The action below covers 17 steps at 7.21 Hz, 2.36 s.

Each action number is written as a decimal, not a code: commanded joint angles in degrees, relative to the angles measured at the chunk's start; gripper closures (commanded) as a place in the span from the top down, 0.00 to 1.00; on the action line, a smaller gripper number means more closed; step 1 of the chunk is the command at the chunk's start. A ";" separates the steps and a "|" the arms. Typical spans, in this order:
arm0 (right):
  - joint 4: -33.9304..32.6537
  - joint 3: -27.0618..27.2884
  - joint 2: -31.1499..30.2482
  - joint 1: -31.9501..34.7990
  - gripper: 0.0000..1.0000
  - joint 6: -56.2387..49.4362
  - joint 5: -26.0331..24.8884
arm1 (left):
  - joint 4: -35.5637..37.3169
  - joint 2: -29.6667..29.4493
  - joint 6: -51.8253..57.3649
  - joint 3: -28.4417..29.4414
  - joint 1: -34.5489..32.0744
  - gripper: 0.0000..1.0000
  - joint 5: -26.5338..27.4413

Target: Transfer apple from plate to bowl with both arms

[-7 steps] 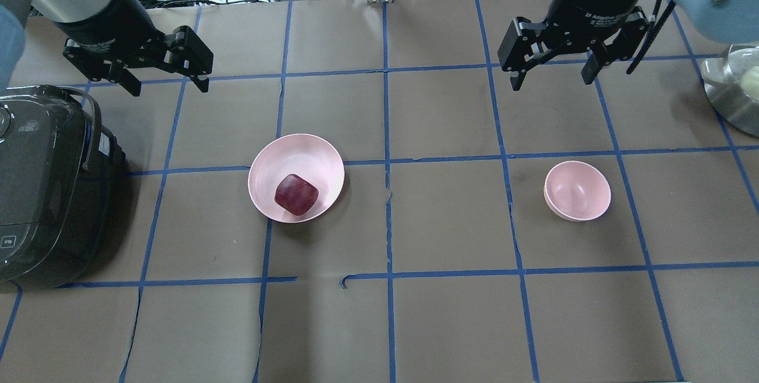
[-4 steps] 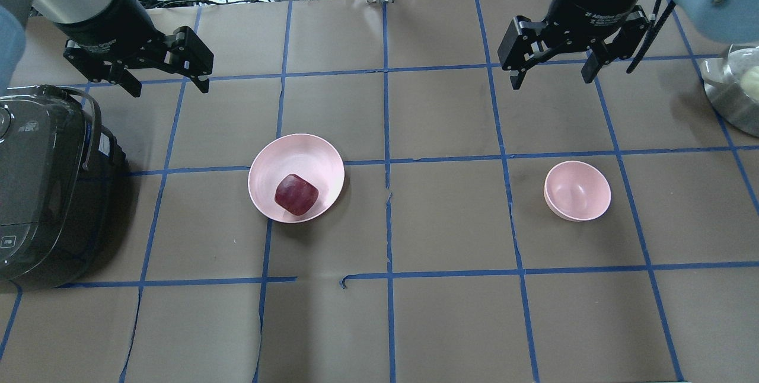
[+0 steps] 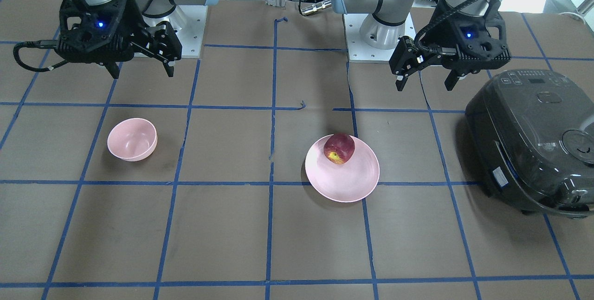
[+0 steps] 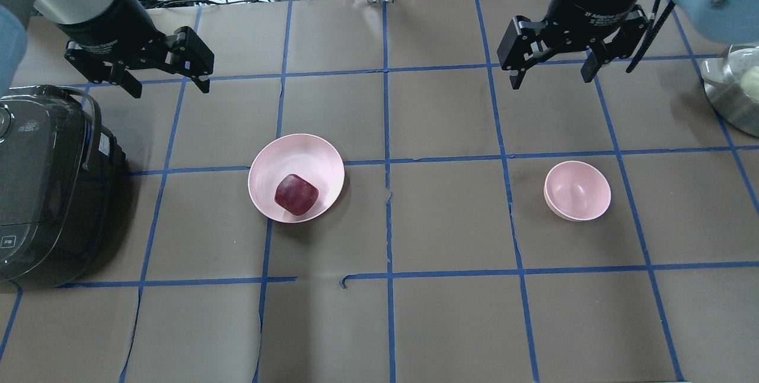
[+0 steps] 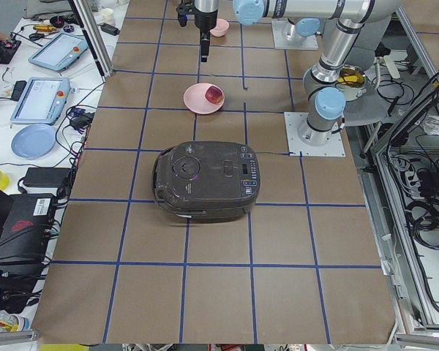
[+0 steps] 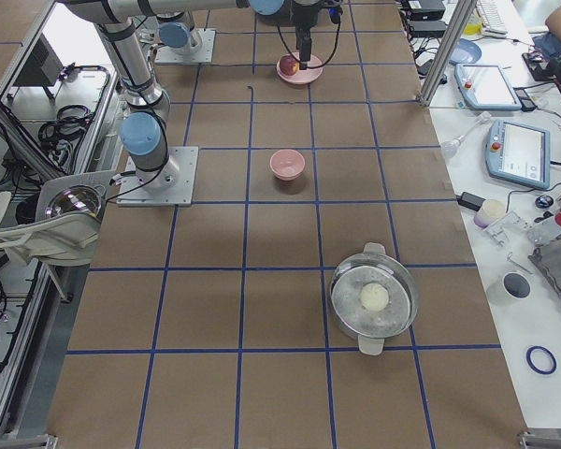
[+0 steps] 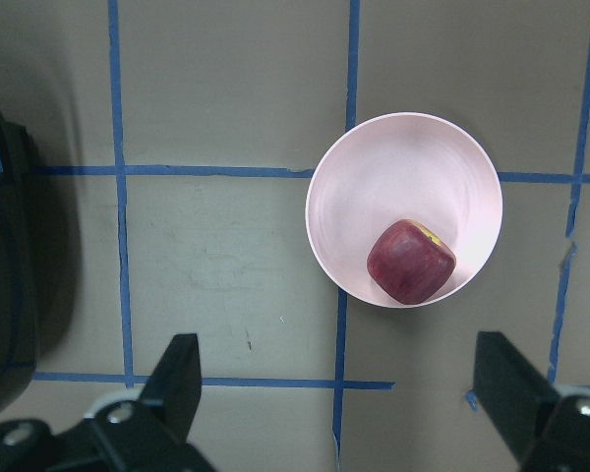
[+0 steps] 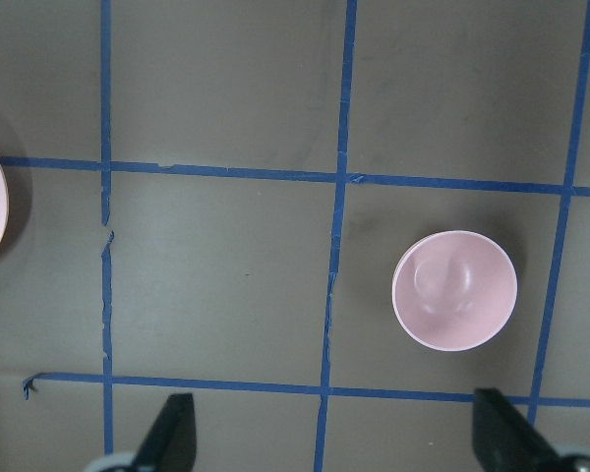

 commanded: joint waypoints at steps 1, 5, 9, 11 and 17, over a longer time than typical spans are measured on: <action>-0.25 0.00 -0.01 -0.02 1.00 0.37 -0.06 | 0.42 -0.32 -0.68 -0.13 -1.15 1.00 0.35; 0.71 0.00 -0.01 -0.02 1.00 0.37 -0.06 | 0.69 -0.50 -1.30 -0.04 -1.51 1.00 1.05; -0.69 -0.09 0.16 -0.11 1.00 0.45 -0.07 | 0.69 -0.59 -1.56 -0.57 -1.60 1.00 0.79; -5.76 0.26 1.82 -2.90 1.00 -0.33 0.98 | 4.53 -1.46 -9.17 -3.28 -1.51 1.00 0.70; -23.37 19.38 9.81 -18.65 1.00 -20.79 1.17 | 29.32 -8.92 -40.45 -22.71 -2.12 1.00 -6.86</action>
